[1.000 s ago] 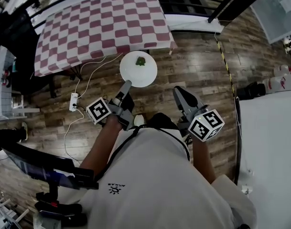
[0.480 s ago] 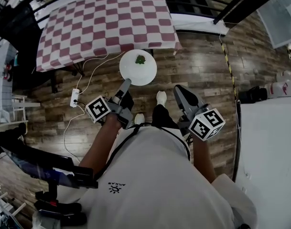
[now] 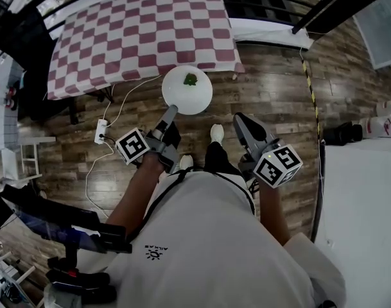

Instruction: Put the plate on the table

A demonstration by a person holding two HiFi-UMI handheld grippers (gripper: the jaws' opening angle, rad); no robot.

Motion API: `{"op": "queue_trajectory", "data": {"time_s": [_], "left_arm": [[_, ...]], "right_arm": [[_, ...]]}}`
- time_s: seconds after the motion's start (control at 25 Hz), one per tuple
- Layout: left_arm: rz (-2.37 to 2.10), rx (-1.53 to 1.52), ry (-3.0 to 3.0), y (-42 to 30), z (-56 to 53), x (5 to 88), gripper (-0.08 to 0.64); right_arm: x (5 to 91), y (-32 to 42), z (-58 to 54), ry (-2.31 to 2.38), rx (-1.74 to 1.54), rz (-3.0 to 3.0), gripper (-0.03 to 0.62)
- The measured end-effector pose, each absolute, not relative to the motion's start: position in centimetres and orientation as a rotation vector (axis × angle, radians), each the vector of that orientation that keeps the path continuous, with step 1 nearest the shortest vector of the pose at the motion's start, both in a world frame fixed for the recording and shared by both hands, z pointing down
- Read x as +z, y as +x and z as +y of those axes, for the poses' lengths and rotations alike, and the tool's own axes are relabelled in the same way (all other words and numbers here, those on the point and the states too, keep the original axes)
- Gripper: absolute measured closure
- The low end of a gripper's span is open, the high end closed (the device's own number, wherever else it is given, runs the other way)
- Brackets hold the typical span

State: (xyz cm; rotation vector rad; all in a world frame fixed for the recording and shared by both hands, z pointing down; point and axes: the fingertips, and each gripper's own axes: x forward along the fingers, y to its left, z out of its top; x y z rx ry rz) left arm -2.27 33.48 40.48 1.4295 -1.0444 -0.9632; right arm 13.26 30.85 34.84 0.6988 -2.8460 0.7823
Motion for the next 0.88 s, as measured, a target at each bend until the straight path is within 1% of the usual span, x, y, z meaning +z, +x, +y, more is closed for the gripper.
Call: {"op": "queue_trajectory", "data": {"time_s": [0.44, 0.88], "left_arm": [[-1.084, -0.979, 1.420, -2.2, 24.9, 40.8, 0.537], [-1.103, -0.985, 1.433, -0.2, 15.2, 39.3, 0.535]], "right_arm": [[35.6, 13.3, 21.2, 0.636, 0.807, -2.852, 0.583], [34.9, 15.0, 11.8, 0.596, 0.824, -2.872, 0.584]]}}
